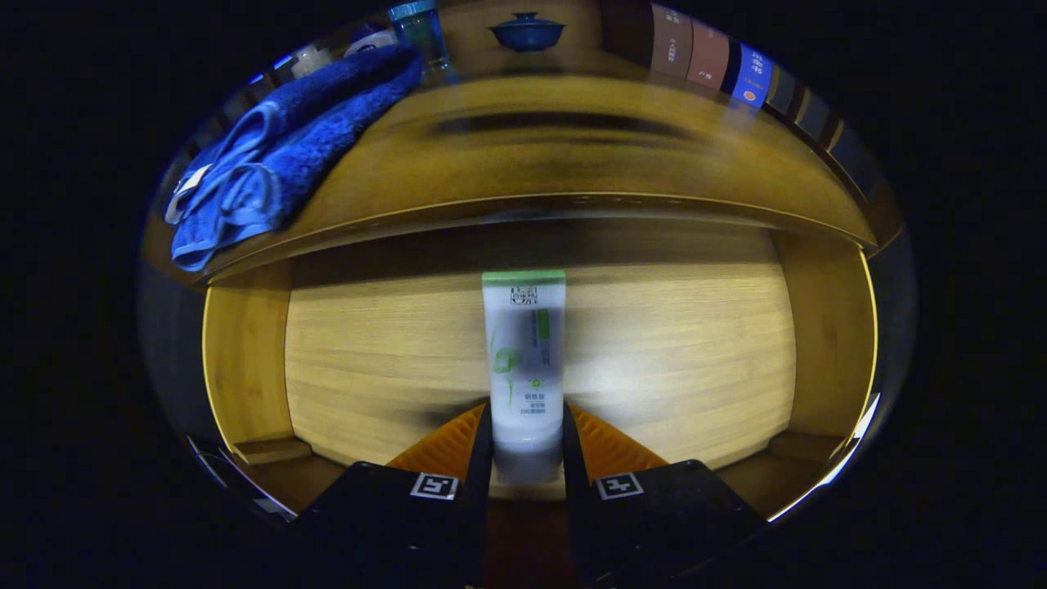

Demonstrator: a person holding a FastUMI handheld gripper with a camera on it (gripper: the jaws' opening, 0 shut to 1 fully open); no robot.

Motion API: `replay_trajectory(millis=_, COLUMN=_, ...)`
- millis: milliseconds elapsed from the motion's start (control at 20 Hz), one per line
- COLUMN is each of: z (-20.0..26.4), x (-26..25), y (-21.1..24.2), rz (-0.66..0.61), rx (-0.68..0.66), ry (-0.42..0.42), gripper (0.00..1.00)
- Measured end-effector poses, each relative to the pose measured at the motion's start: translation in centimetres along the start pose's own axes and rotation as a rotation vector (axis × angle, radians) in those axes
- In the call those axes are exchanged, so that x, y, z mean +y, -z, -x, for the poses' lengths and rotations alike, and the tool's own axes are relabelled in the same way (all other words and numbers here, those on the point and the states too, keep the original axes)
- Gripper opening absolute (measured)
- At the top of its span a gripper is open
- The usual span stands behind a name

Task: Pull open the drawer, take out the items inside it, and place them on the countertop above the cabinet.

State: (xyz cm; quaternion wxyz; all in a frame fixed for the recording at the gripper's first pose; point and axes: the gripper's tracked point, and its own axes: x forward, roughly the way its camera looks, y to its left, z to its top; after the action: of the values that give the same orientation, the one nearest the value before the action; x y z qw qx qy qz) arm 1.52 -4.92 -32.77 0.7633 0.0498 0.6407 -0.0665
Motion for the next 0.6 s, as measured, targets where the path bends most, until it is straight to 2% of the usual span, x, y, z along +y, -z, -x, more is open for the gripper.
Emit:
replay_trajectory(millis=400, z=9.4, x=1.7, y=0.4, rz=0.006, rx=-0.148, ry=-0.113, gripper=0.46)
replay_trajectory(millis=600, z=13.5, x=2.2, y=-0.7, rz=0.01, rx=-0.238, ry=-0.134, gripper=0.46)
